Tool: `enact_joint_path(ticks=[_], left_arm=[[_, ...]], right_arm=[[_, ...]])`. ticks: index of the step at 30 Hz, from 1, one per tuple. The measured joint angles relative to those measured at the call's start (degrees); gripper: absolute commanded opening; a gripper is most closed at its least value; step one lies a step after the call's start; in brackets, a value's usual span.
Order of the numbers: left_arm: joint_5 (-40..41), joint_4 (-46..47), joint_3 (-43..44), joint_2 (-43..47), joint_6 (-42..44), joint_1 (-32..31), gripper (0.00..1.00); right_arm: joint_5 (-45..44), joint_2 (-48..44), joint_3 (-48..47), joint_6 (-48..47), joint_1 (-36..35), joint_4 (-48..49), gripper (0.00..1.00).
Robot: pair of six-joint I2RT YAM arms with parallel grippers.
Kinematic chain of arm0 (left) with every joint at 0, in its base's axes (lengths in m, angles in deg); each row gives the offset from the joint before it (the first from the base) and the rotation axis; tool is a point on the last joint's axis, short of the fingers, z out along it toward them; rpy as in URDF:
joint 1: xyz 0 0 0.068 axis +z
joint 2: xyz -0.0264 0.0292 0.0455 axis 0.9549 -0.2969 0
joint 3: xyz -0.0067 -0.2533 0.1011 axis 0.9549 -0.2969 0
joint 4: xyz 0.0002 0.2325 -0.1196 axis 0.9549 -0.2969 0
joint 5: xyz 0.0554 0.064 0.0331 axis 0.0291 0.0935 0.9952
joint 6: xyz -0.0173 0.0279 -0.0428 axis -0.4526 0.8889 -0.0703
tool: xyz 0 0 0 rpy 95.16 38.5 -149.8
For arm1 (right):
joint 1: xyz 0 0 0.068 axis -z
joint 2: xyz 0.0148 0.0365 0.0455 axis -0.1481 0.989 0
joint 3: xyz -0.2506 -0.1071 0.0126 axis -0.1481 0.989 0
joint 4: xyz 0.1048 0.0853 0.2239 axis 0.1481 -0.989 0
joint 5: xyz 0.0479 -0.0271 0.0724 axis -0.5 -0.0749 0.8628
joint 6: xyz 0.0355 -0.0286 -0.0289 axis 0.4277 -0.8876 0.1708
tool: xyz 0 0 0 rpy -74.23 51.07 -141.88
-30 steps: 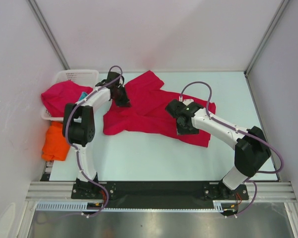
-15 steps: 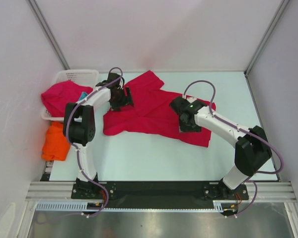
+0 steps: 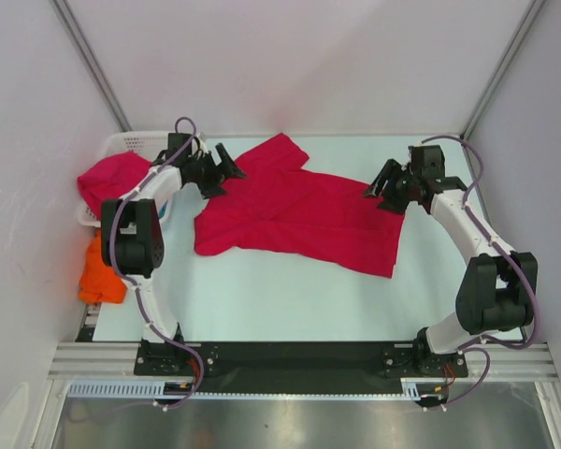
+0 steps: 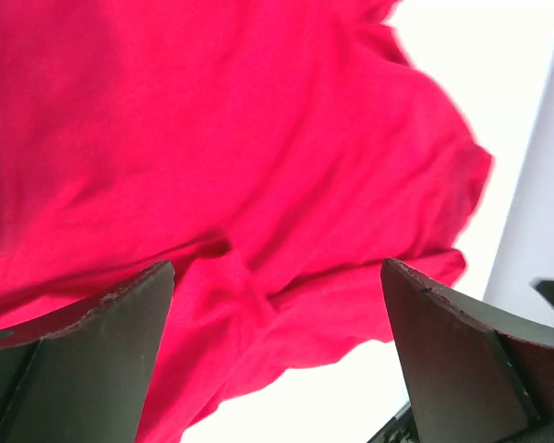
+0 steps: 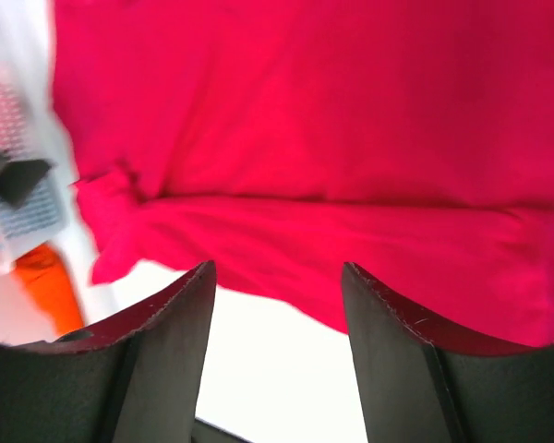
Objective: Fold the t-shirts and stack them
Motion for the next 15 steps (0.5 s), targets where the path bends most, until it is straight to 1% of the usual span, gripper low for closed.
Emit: enact_joint_path(ticks=[4, 7, 11, 15], left_arm=[[5.5, -5.4, 0.6, 0.0, 1.1, -0.1, 0.99], [11.9, -10.1, 0.2, 0.6, 1.6, -0.2, 0.99], [19.7, -12.6, -5.8, 6.0, 1.7, -0.4, 0.99], [24.4, -13.5, -10.4, 11.1, 1.7, -0.4, 0.99]], right_arm=[[4.7, -0.1, 0.7, 0.5, -1.1, 3.2, 0.62], [6.2, -0.4, 2.4, 0.7, -2.4, 4.2, 0.62], [6.3, -1.6, 4.2, 0.6, -4.0, 3.8, 0.63], [5.0, -3.4, 4.3, 0.0, -5.7, 3.2, 0.63]])
